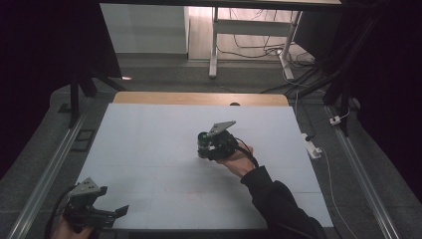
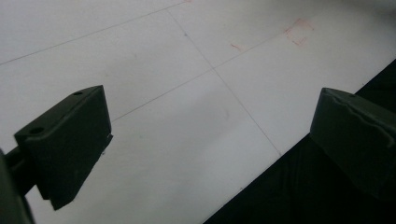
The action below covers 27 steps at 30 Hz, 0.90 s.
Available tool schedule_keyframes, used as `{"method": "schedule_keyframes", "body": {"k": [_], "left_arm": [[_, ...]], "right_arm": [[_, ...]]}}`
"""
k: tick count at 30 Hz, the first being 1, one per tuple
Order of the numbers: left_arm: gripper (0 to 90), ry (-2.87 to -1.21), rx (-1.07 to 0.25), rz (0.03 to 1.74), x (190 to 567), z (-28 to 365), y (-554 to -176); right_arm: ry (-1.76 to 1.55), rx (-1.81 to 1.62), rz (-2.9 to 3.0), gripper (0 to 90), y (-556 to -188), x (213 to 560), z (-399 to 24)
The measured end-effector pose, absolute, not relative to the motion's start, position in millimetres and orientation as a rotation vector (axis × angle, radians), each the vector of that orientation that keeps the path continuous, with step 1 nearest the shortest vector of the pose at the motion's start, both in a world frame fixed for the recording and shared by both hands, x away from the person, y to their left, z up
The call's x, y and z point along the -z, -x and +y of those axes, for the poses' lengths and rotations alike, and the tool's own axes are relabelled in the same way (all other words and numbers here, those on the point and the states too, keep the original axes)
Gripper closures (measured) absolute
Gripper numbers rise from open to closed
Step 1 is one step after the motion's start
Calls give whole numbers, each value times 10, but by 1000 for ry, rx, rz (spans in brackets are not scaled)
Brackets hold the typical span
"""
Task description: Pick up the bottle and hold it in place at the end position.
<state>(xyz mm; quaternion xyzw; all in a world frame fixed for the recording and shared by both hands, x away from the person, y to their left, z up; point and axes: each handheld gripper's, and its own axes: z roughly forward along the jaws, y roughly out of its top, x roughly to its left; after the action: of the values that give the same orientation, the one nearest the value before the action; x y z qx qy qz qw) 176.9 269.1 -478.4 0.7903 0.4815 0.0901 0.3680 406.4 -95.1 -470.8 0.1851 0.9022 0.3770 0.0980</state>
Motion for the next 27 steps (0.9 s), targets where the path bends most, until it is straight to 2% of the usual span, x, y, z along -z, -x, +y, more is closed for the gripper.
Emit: {"method": "schedule_keyframes", "body": {"k": [12, 27], "left_arm": [[2, -2032, -231, 1229, 4783, 2695, -1768], [1, -2030, -232, 1233, 4783, 2691, -1767]], "right_arm": [[-541, -1083, 2682, 530, -4266, 4853, -863], [-505, -1050, 2706, 530, -4299, 4988, -839]]}}
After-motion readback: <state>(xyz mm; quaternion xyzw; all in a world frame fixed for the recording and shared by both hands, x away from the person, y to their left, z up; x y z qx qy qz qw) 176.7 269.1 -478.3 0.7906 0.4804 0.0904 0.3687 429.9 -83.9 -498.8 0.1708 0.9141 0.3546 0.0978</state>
